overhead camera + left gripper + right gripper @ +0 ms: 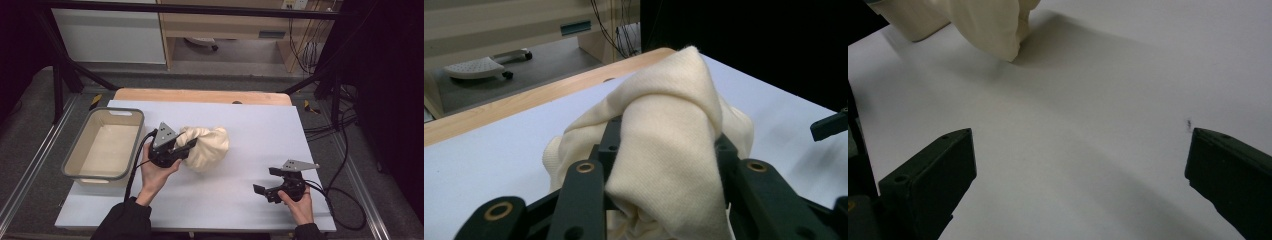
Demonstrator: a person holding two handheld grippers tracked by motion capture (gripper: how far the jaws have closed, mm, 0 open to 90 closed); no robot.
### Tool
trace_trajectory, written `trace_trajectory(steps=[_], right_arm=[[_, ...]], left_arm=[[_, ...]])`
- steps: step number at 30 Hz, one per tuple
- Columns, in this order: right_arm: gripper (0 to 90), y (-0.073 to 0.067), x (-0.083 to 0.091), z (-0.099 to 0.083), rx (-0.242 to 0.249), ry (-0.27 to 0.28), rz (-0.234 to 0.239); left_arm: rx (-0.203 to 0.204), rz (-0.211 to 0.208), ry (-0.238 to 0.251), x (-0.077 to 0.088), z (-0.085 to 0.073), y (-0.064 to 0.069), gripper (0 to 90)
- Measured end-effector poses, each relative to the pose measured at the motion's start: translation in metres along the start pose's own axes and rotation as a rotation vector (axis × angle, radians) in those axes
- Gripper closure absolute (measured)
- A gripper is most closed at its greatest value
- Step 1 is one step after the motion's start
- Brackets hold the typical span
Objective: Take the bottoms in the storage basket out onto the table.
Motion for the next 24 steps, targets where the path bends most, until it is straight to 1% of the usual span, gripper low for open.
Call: trace_trajectory(steps=[13,18,24], right_arm=[[0.6,0.0,0.0,0.0,-0.001,0.001,-0.001],[0.6,0.0,0.0,0.0,0.0,0.0,0.0],[0.6,0.0,0.0,0.0,-0.001,0.001,-0.002]], left_arm=[[0.0,-0.018,-0.027,-0.01,-0.006,0.004,61.3],[0.002,-0.032,-0.042,-0.014,-0.008,0.007,60.8],[-0.003,-0.041,-0.068,-0.02,-0.012,0.01,59.7]])
Point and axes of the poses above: each handheld gripper's, and its own axes: x roughly backward along the jaws, z roughly out of its top, y roughly to its right, the point moved 2 cm from there along -x, roughly forward along the jaws, and after that the axes turned 7 degrees about -z, right-handed, at the moved point
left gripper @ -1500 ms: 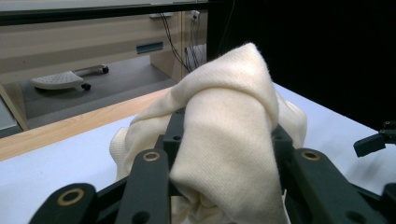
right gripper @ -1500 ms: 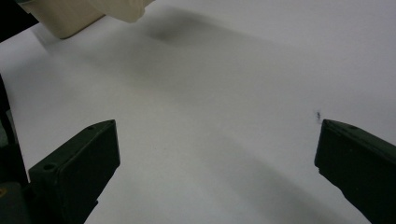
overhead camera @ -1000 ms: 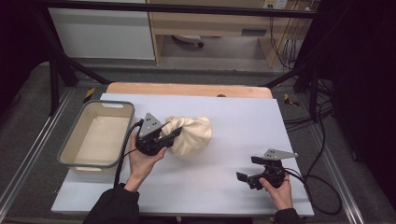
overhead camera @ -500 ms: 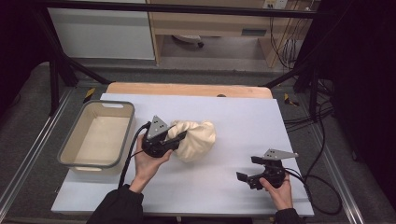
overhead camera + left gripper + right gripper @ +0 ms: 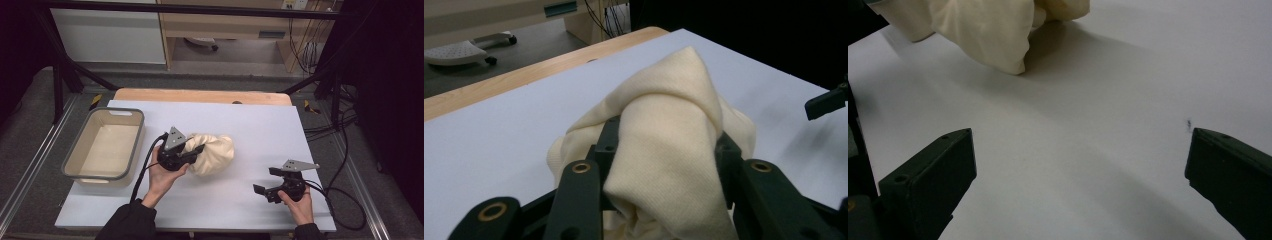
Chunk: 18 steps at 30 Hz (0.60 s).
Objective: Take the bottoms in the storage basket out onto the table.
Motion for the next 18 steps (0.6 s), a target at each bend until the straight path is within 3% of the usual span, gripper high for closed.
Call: trace_trajectory(steps=[8,18], right_arm=[[0.6,0.0,0.0,0.0,0.0,0.0,-0.001],[0.6,0.0,0.0,0.0,0.0,0.0,-0.001]], left_arm=[[-0.004,-0.012,-0.031,-0.006,-0.003,0.003,57.5],[-0.043,-0.019,-0.092,-0.013,-0.008,0.009,50.9]])
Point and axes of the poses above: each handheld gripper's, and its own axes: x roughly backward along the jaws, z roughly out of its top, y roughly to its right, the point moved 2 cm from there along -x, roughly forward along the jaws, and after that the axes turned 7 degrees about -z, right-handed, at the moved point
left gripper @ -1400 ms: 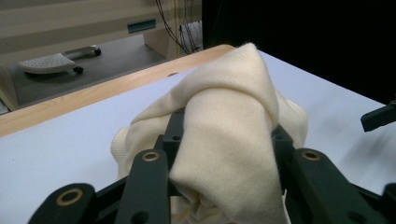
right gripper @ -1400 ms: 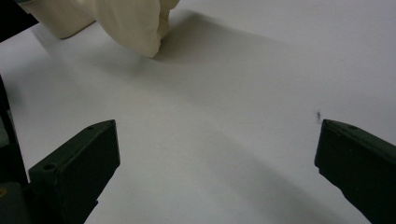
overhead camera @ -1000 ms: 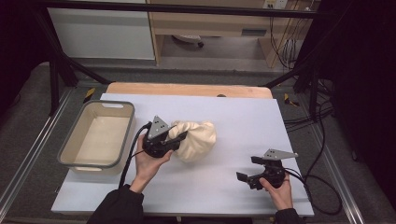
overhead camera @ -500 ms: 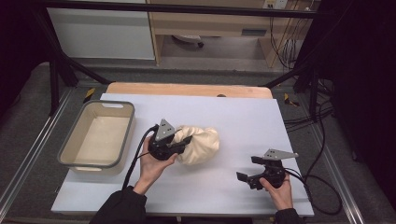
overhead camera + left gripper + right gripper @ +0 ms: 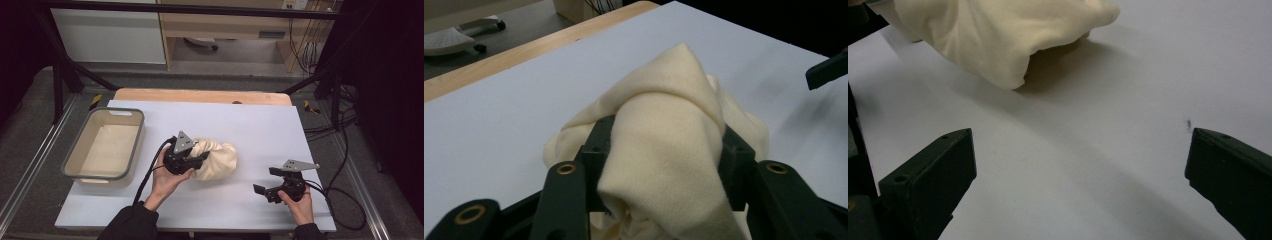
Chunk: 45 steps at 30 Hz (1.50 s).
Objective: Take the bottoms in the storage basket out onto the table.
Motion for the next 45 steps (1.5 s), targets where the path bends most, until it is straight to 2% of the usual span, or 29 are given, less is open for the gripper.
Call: trace_trajectory(steps=[15,22,26,31,36,45], right_arm=[[0.6,0.0,0.0,0.0,-0.001,0.001,0.0],[0.6,0.0,0.0,0.0,-0.001,0.001,0.001],[0.6,0.0,0.0,0.0,-0.001,0.001,0.001],[0.6,0.0,0.0,0.0,-0.001,0.002,0.001],[0.6,0.0,0.0,0.0,-0.002,0.001,0.002],[0.6,0.0,0.0,0.0,-0.003,0.001,0.002]], left_arm=[[-0.018,-0.031,-0.079,-0.003,-0.004,0.006,32.5],[-0.008,-0.043,-0.093,-0.003,-0.006,0.007,20.3],[0.013,-0.072,-0.089,-0.001,-0.006,0.006,15.7],[0.01,-0.063,-0.119,0.001,-0.007,0.007,7.6],[0.005,-0.045,-0.111,0.005,-0.007,0.007,5.6],[0.012,-0.042,-0.097,0.015,-0.003,0.006,4.2]])
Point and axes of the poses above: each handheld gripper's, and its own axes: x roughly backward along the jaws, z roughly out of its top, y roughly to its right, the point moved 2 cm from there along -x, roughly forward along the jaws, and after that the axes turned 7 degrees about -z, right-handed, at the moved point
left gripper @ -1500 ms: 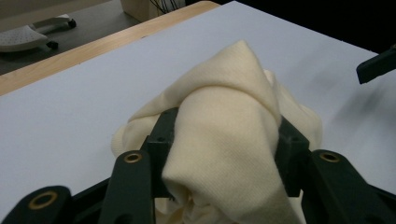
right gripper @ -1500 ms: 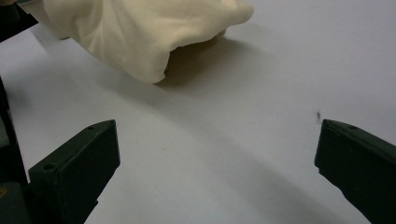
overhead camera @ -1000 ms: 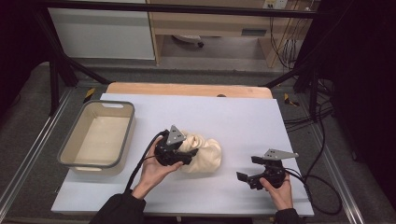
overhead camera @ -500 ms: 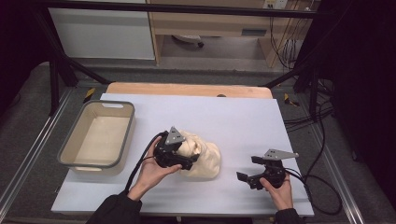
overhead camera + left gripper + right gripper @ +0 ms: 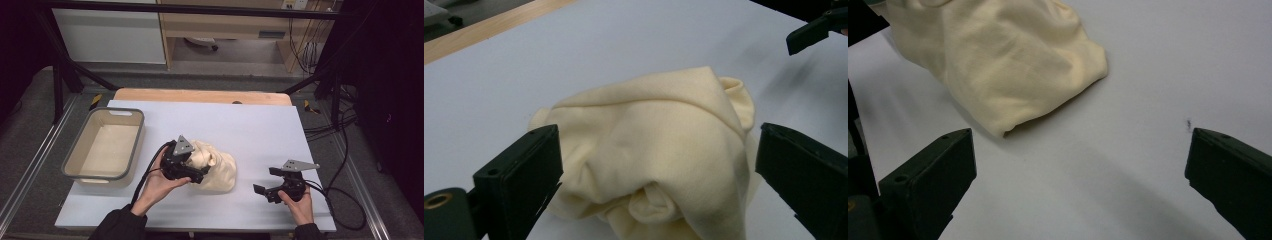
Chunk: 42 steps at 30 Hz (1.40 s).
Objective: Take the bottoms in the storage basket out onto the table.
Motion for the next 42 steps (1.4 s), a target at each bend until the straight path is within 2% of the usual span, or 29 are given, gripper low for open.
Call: trace_trajectory(steps=[9,18,36,42], right_arm=[[0.6,0.0,0.0,0.0,0.002,0.001,-0.001],[0.6,0.0,0.0,0.0,0.0,-0.001,0.0],[0.6,0.0,-0.001,0.0,0.001,-0.006,0.001],[0.6,0.0,-0.001,0.0,0.001,-0.007,0.0]], left_arm=[[-0.014,0.021,-0.015,0.009,-0.002,-0.002,2.7],[-0.007,0.043,-0.015,0.02,-0.009,-0.008,2.3],[0.036,0.064,0.002,0.044,-0.036,-0.029,3.1],[0.044,0.084,0.013,0.054,-0.046,-0.036,3.0]])
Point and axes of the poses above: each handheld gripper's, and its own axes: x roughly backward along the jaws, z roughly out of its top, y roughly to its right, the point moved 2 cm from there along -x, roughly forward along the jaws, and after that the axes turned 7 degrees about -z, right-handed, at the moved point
